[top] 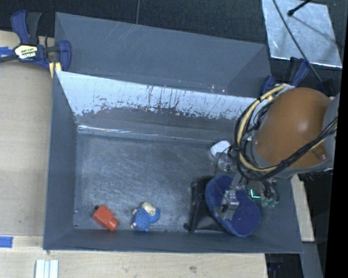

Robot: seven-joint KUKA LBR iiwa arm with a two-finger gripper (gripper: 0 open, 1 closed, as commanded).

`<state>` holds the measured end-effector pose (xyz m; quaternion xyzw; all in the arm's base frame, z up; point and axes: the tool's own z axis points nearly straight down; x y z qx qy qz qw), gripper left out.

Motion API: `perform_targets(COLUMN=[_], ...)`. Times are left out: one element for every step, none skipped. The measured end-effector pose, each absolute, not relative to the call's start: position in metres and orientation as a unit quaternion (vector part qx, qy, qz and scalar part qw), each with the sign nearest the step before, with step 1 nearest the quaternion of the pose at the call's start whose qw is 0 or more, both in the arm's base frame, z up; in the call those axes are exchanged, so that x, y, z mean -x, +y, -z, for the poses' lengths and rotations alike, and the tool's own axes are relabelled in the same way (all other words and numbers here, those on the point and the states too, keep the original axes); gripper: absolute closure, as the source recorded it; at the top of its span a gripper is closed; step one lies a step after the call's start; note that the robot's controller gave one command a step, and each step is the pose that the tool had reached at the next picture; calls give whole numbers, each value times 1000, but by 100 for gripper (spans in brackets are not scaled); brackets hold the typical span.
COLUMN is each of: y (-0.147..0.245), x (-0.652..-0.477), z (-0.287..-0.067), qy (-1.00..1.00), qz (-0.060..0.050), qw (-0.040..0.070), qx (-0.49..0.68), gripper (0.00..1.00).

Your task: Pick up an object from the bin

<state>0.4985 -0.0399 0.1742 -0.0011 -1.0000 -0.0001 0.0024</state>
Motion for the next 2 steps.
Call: perform_targets(y=[-55,-55], x=[-533,-534], z=[-75,-77], qy=[-991,-991], qz=[3,2], qw=[8,8], qx=[-136,-136], gripper=[0,100])
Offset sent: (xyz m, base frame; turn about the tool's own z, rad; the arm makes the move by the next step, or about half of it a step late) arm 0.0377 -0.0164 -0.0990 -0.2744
